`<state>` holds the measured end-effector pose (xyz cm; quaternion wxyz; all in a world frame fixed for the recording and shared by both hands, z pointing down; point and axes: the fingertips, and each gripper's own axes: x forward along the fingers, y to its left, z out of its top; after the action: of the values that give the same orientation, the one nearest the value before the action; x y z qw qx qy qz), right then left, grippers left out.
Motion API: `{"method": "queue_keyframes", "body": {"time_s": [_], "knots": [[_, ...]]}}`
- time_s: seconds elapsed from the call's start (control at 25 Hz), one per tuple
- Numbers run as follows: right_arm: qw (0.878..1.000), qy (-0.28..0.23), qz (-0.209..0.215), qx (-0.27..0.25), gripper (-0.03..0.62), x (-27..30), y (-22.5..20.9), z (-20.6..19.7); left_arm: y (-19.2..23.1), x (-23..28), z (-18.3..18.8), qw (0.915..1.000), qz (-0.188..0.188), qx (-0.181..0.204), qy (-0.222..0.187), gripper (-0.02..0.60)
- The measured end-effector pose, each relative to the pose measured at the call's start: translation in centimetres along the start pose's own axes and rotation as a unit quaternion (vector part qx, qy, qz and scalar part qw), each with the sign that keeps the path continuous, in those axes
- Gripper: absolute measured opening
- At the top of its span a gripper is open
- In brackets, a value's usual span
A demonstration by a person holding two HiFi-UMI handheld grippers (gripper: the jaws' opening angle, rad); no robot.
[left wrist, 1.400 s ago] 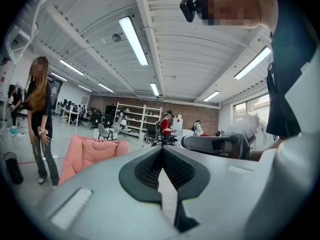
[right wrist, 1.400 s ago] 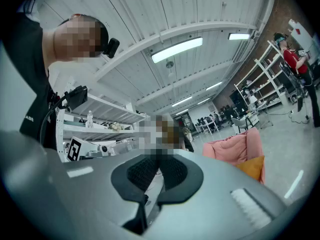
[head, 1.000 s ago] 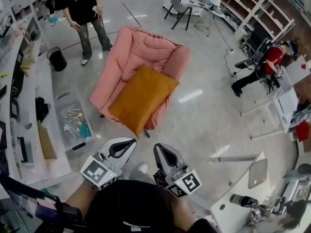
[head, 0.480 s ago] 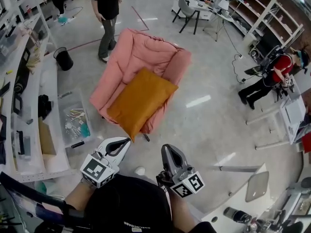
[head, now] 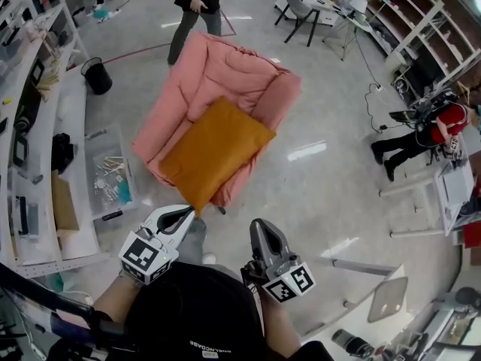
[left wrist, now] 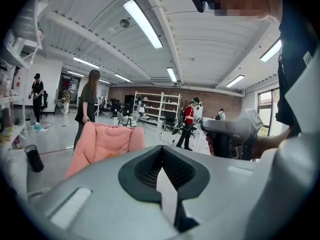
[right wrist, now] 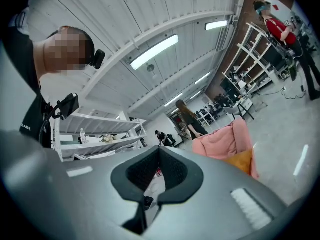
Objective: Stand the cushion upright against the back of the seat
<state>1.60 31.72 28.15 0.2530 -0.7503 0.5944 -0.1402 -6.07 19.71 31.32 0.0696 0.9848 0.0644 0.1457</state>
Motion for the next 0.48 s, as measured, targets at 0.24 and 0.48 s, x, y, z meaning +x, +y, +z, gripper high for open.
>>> {"method": "queue_keyframes", "body": {"time_s": [0.24, 0.48], "knots": [[1.000, 0.029, -0.001, -0.004, 0.012, 5.1, -2.8, 0.2, 4.9, 2.9, 0.1, 0.9996, 0.011, -0.026, -0.002, 0.020], [0.997, 0.074, -0.004, -0.005, 0.015, 12.6, -6.8, -0.1, 11.5, 6.2, 0.2, 0.9980, 0.021, -0.059, 0.009, 0.025]]}}
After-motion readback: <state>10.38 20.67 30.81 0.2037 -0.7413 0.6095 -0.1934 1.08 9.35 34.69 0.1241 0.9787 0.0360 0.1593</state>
